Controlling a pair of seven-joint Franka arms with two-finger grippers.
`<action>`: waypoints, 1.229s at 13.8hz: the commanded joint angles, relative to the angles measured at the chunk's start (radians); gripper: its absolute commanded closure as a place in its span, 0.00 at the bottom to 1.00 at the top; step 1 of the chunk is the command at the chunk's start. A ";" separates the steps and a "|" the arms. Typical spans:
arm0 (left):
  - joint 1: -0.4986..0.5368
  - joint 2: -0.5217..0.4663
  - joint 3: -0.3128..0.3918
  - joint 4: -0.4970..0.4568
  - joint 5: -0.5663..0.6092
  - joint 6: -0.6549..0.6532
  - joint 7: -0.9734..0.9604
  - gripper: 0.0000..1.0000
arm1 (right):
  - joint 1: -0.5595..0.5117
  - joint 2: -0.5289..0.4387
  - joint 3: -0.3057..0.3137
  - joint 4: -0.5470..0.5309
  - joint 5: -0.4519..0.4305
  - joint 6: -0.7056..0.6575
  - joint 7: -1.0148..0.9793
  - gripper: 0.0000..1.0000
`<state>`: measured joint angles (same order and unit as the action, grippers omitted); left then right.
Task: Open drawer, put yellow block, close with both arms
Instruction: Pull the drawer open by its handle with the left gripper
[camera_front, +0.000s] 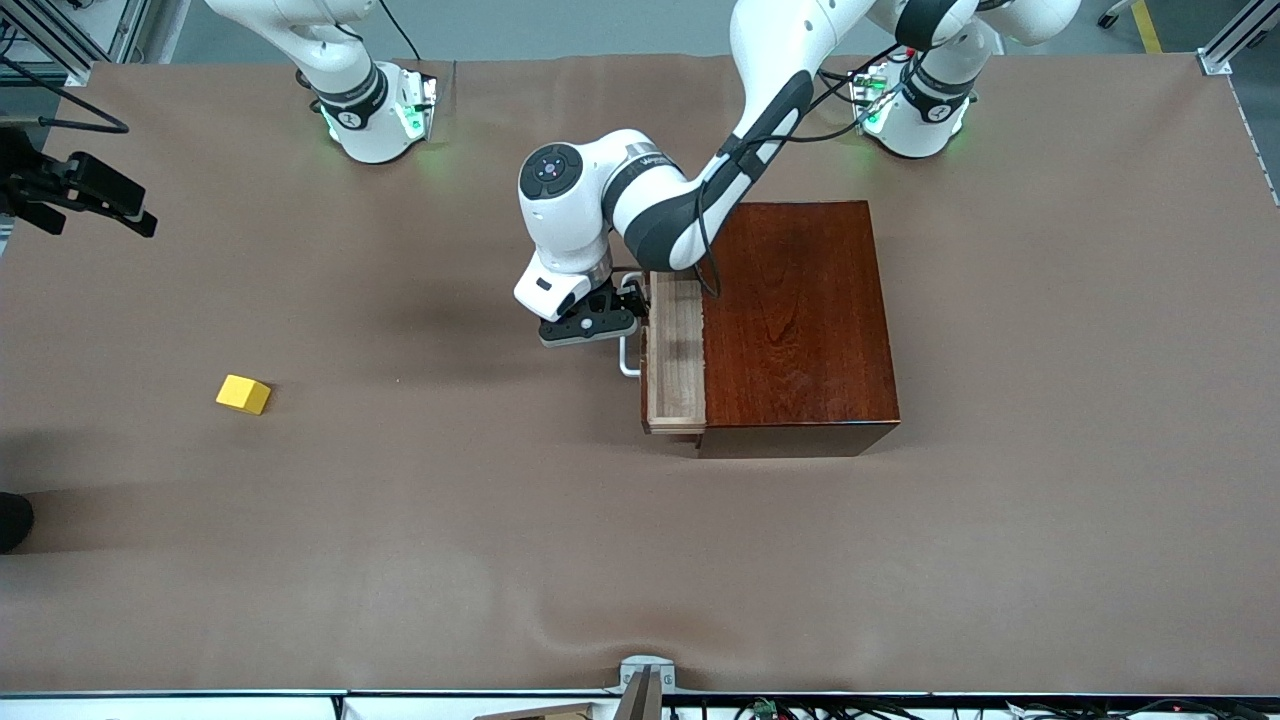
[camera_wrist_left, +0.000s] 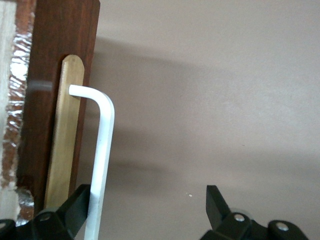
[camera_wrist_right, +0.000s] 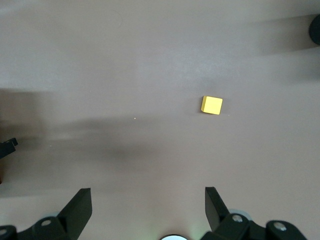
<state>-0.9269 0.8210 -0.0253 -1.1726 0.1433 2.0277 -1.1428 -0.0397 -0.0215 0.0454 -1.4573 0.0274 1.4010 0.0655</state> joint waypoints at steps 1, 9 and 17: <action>-0.020 0.062 -0.001 0.103 -0.034 0.008 -0.037 0.00 | -0.016 -0.002 0.008 0.008 0.016 -0.005 -0.001 0.00; -0.018 0.056 0.001 0.106 -0.039 0.032 -0.038 0.00 | -0.017 -0.002 0.008 0.008 0.014 -0.005 -0.001 0.00; -0.015 -0.003 0.001 0.106 -0.047 -0.012 -0.057 0.00 | -0.017 -0.002 0.008 0.008 0.014 -0.005 -0.001 0.00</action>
<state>-0.9374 0.8448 -0.0255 -1.1033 0.1070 2.0627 -1.1823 -0.0398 -0.0215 0.0453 -1.4573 0.0274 1.4010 0.0655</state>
